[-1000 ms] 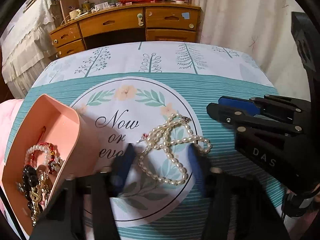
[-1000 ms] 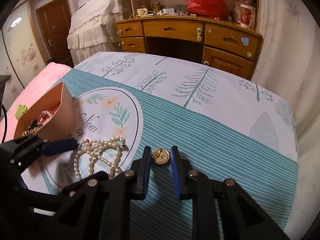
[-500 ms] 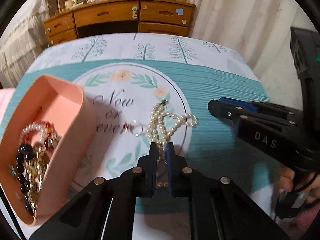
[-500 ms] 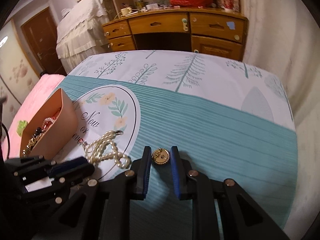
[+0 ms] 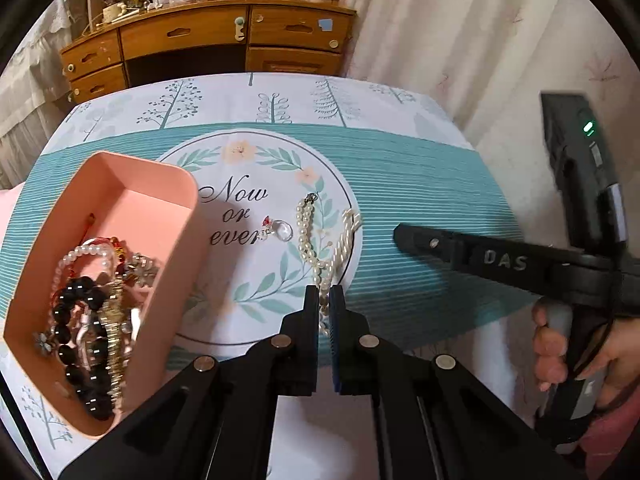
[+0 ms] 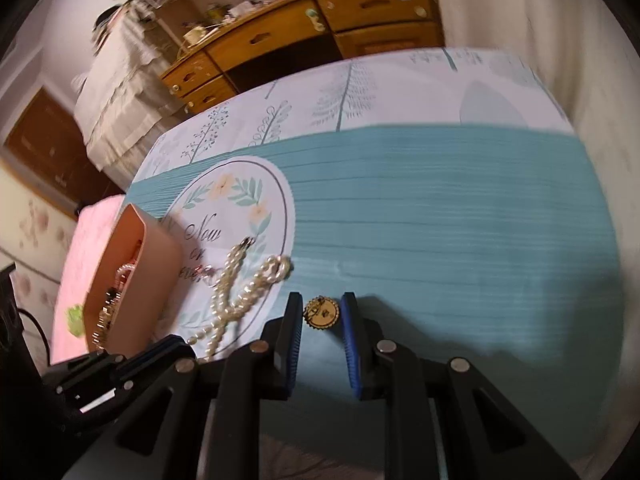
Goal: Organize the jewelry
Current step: 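Carry the pearl necklace into the pink tray and open the left tool while the right tool carries the coin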
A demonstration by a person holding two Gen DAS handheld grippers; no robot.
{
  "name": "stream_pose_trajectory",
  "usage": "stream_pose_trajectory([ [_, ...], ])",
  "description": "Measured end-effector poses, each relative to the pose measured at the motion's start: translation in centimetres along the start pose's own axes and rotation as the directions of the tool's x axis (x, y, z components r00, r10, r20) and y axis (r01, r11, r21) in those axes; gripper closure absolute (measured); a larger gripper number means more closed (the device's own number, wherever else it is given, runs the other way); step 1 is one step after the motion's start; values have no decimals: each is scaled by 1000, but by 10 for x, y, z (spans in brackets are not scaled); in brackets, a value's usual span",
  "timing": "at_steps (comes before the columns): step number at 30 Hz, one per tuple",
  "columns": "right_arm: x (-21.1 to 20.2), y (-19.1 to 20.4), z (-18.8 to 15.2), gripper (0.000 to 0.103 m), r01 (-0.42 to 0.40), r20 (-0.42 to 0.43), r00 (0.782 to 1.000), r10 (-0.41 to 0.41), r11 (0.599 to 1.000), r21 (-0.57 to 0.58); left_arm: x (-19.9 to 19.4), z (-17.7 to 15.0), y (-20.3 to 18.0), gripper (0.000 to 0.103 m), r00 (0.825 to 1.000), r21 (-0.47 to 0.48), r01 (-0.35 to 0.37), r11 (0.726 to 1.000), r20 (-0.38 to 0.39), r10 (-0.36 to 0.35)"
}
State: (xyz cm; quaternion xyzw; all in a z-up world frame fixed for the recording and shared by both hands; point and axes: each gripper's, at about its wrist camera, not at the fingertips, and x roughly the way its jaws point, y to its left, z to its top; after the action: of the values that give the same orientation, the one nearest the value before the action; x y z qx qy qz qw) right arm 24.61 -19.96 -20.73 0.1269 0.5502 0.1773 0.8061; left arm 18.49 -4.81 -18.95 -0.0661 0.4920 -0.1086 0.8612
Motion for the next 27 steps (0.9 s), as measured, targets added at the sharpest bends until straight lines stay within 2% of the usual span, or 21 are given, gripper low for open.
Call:
stream_pose_trajectory([
  [7,-10,15,-12,84,-4,-4,1000,5,995,101,-48,9,9,100,997,57,73,996,10,-73],
  [12,-26,34,-10,84,-15,38,999,11,995,97,-85,21,12,100,993,118,108,987,37,-113],
  [16,-37,53,-6,84,-32,80,996,25,996,87,-118,35,20,100,986,162,124,979,89,-140],
  [21,-51,79,-1,84,-57,124,991,51,997,51,-157,54,35,100,971,161,148,976,166,-174],
  [27,-61,108,5,84,-84,162,983,82,996,8,-200,77,60,100,953,158,109,981,265,-149],
])
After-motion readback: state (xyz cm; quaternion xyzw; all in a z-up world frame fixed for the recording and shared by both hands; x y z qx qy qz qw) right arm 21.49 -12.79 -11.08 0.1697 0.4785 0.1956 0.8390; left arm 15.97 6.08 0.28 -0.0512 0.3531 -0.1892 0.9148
